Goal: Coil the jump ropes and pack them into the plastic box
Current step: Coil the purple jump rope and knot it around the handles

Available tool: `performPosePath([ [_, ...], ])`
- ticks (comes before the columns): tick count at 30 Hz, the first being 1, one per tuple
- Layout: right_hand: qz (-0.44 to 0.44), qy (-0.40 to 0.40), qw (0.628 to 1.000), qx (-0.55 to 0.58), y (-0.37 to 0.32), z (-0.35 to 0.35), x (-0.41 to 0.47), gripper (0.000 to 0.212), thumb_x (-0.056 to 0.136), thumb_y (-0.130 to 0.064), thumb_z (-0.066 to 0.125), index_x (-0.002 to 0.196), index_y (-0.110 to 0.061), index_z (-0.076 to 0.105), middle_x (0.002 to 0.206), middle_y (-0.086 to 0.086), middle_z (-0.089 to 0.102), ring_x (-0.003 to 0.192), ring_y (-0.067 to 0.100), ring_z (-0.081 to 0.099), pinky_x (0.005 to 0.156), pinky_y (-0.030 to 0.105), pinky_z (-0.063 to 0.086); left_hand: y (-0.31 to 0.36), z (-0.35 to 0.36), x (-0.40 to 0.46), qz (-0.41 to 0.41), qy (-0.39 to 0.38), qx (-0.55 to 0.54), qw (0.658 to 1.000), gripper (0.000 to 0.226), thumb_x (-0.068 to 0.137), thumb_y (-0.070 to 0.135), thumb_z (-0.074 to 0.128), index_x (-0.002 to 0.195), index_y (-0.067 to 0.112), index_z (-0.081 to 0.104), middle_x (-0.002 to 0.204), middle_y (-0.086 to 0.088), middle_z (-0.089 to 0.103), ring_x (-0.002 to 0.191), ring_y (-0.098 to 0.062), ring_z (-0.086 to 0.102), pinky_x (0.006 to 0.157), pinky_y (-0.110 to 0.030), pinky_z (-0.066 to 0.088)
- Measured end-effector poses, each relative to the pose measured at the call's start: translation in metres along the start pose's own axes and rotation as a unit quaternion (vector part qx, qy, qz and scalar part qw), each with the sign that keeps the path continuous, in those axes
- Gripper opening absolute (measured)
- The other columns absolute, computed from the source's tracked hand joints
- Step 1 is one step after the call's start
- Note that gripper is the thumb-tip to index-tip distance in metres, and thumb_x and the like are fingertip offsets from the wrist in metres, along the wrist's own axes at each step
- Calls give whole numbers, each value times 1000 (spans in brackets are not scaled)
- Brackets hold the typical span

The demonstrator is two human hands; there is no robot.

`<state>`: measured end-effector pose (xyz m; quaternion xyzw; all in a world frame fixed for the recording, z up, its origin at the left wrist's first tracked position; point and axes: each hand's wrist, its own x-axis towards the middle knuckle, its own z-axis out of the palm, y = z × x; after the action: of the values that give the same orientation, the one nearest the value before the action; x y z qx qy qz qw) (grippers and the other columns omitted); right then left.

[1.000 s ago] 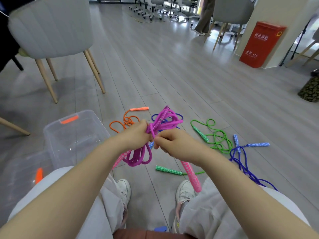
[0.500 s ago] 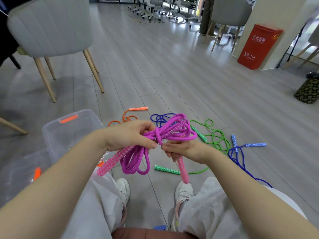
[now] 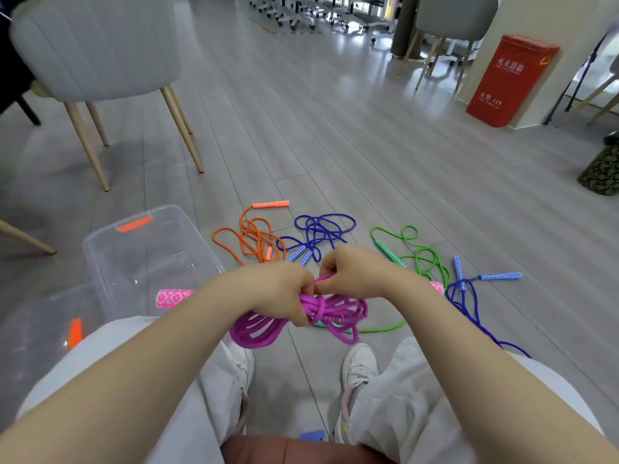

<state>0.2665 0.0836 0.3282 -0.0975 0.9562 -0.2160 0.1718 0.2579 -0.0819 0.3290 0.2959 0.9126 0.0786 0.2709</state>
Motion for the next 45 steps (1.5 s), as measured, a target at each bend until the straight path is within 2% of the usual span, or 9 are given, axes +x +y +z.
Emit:
performPosePath([
  [9, 2, 112, 994, -10, -11, -2, -18, 24, 92, -25, 51, 84, -7, 64, 83, 11, 65, 76, 27, 55, 59, 32, 39, 2, 18, 27, -78, 206, -4, 975, 17, 84, 31, 59, 84, 17, 49, 81, -2, 55, 76, -25, 51, 63, -32, 40],
  [13, 7, 153, 987, 44, -6, 17, -19, 18, 94, -26, 53, 99, -10, 60, 86, 4, 59, 79, 23, 49, 52, 24, 29, 5, 16, 32, -85, 244, -65, 964, 16, 86, 30, 57, 89, 15, 53, 86, -5, 61, 77, -24, 50, 64, -31, 39],
  [17, 2, 178, 978, 108, -5, 29, -22, 13, 95, -22, 52, 105, -14, 52, 101, 5, 61, 84, 19, 49, 64, 30, 30, 1, 9, 31, -84, 259, -151, 950, 15, 80, 28, 66, 87, 18, 58, 83, 0, 62, 79, -20, 55, 64, -32, 41],
  [21, 19, 163, 962, 218, -10, 43, -18, 8, 96, -21, 49, 99, -15, 43, 94, 8, 65, 83, 26, 59, 72, 39, 47, -1, 14, 37, -118, 251, -235, 932, 11, 76, 17, 66, 84, 18, 59, 78, -2, 62, 74, -20, 57, 56, -29, 39],
  [26, 0, 178, 945, 276, -14, 38, -15, 14, 94, -24, 52, 104, -20, 43, 80, -6, 57, 69, 10, 53, 61, 31, 39, -1, 10, 33, -119, 240, -496, 826, 16, 77, -3, 63, 83, 12, 61, 72, -8, 62, 67, -22, 60, 67, -34, 50],
  [30, -39, 141, 952, 270, -13, 32, -19, 34, 84, -21, 65, 106, -20, 39, 76, -4, 58, 62, 9, 52, 61, 30, 44, 4, 1, 25, -77, 175, -620, 761, 24, 81, -17, 52, 78, 6, 58, 65, -10, 61, 51, -16, 62, 51, -23, 51],
  [35, -39, 128, 973, 189, 4, 24, -20, 48, 79, -23, 72, 106, -24, 33, 86, -8, 47, 64, 1, 44, 55, 22, 32, 1, -4, 24, -60, 107, -671, 731, 27, 84, -17, 50, 106, -5, 61, 79, -18, 65, 58, -20, 66, 57, -27, 57],
  [42, 39, 136, 958, 251, 4, 22, -15, 66, 70, -32, 83, 115, -19, 37, 100, -5, 56, 73, 5, 56, 56, 20, 42, 5, -5, 22, -37, 125, -694, 708, 37, 84, -18, 46, 118, -7, 56, 106, -27, 63, 81, -29, 68, 70, -33, 59],
  [45, 65, 91, 961, 254, 6, 14, -16, 51, 71, -34, 82, 108, -18, 52, 90, -6, 61, 76, 9, 60, 60, 23, 45, 7, -4, 22, -28, 134, -688, 713, 37, 84, -18, 49, 117, -4, 57, 107, -25, 64, 84, -29, 67, 69, -33, 59],
])
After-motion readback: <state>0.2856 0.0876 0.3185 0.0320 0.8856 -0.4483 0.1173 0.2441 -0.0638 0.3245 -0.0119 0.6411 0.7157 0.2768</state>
